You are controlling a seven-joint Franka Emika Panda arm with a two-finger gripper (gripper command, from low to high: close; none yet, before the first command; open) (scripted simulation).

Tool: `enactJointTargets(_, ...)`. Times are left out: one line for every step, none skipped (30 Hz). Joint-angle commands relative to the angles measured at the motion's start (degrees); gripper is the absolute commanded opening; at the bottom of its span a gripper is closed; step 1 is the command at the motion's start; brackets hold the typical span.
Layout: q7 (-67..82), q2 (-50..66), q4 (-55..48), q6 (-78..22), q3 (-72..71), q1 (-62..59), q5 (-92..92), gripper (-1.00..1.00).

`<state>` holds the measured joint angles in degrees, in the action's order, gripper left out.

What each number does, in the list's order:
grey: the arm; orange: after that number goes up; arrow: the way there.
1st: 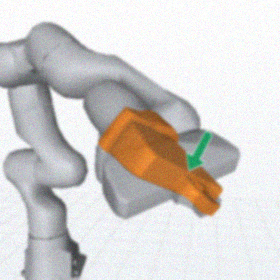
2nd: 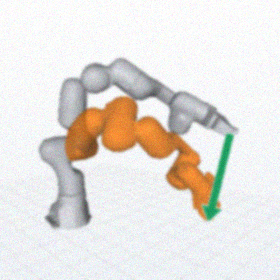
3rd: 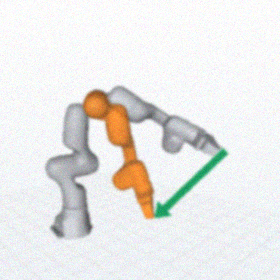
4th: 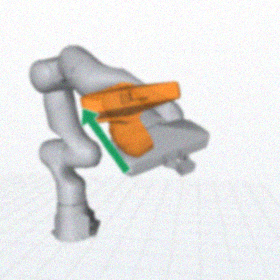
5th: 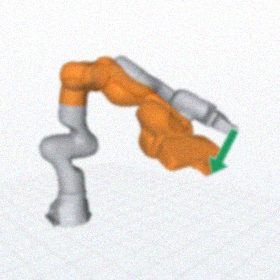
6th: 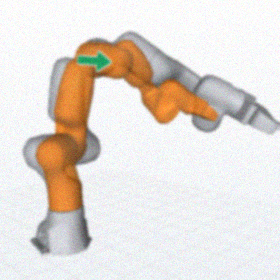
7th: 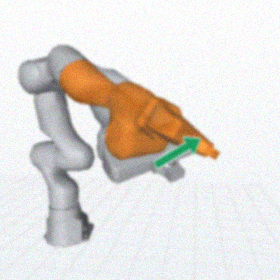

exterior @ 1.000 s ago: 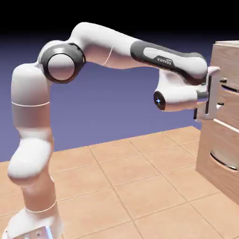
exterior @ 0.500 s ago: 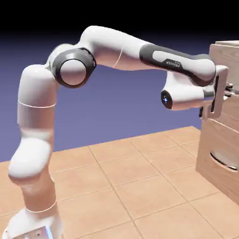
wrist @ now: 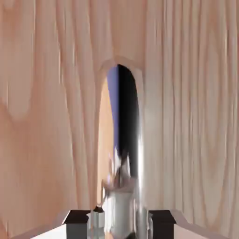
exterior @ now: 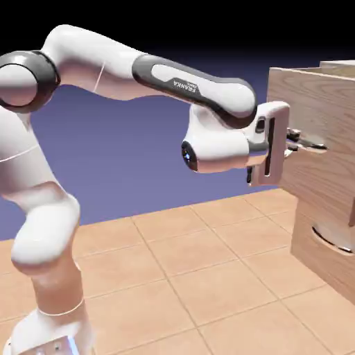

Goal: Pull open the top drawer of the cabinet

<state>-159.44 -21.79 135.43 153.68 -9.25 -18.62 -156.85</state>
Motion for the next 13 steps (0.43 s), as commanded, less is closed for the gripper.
enactJointTargets(-0.7, -2.1, 1.9, 0.0, 0.5, 0.3, 0.6, -1.0)
enactJointTargets(-1.4, -4.2, 3.8, 0.1, 1.0, 0.7, 1.3, -1.0)
enactJointTargets(-2.1, -6.2, 5.6, 0.3, 1.5, 1.1, 2.0, -1.0)
enactJointTargets(-2.8, -8.3, 7.3, 0.5, 2.1, 1.5, 2.7, -1.0)
enactJointTargets(-3.5, -10.4, 9.0, 0.8, 2.6, 1.9, 3.5, -1.0)
enactJointTargets(-4.2, -12.5, 10.6, 1.2, 3.2, 2.4, 4.2, -1.0)
enactJointTargets(-4.8, -14.5, 12.1, 1.7, 3.8, 2.9, 5.0, -1.0)
enactJointTargets(-5.5, -16.6, 13.6, 2.2, 4.4, 3.4, 5.8, -1.0)
enactJointTargets(-6.0, -18.1, 14.7, 2.7, 4.8, 3.8, 6.5, -1.0)
enactJointTargets(-6.0, -18.1, 14.7, 2.7, 4.8, 3.8, 6.5, 1.0)
enactJointTargets(-6.0, -18.1, 14.7, 2.7, 4.8, 3.8, 6.5, 1.0)
enactJointTargets(-6.1, -20.2, 15.9, 3.6, 5.8, 4.8, 7.1, 1.0)
enactJointTargets(-6.2, -22.3, 17.2, 4.6, 6.8, 5.9, 7.8, 1.0)
